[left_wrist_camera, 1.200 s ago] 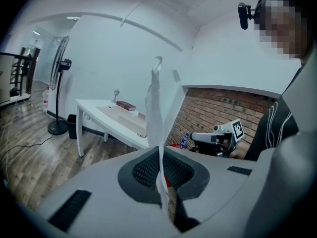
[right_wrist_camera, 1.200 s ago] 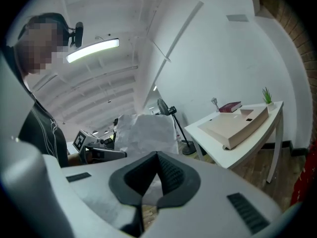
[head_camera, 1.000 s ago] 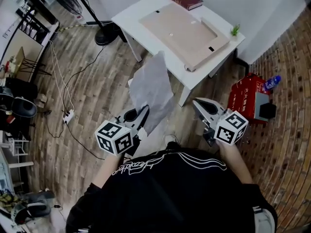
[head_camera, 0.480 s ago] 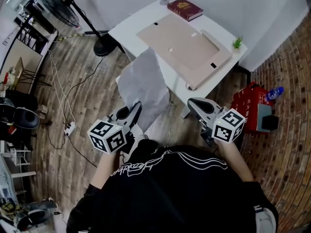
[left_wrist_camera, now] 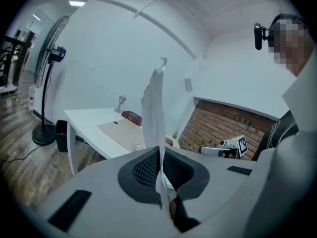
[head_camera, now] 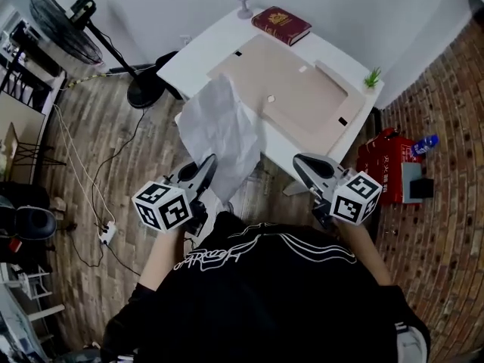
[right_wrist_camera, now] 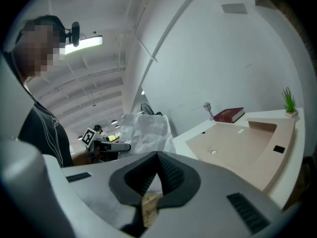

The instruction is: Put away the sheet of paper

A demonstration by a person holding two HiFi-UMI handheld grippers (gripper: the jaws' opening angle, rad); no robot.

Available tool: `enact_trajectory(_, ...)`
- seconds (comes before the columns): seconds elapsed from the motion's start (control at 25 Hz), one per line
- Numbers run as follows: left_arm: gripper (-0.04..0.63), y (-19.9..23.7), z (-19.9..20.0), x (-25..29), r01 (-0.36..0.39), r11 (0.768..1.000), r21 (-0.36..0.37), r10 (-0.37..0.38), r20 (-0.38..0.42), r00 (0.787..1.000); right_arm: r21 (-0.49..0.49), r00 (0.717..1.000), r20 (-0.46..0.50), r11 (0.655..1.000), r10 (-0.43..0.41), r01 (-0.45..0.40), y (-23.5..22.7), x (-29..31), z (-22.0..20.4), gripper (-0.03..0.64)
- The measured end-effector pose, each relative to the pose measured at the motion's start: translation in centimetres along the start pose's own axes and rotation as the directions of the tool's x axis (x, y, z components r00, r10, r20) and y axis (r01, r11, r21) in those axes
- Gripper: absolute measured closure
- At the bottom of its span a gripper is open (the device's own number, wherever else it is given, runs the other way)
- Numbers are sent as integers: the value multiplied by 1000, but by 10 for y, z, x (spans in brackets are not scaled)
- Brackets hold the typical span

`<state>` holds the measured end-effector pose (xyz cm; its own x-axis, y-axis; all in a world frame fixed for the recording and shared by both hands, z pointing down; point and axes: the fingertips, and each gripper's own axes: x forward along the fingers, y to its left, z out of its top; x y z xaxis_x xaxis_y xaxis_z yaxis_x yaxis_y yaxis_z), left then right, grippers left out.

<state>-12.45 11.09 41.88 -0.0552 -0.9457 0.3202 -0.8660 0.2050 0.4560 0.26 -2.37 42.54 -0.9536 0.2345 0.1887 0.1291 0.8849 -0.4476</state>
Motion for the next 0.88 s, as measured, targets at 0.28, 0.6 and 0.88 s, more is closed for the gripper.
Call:
enact_trajectory(0.28, 563, 64, 41, 22, 157, 987, -19, -158, -92, 983, 45, 993, 44, 993, -114, 112, 3, 76, 24, 615)
enact_trajectory(0.6, 563, 118, 78, 57, 336, 941, -38, -338, -171, 926, 103, 965, 91, 967, -244, 235, 1, 129, 30, 615)
enact_trajectory(0.88, 563, 143, 96, 109, 400, 915, -61, -402, -246, 882, 160, 932, 111, 932, -344, 325, -23, 117, 26, 615)
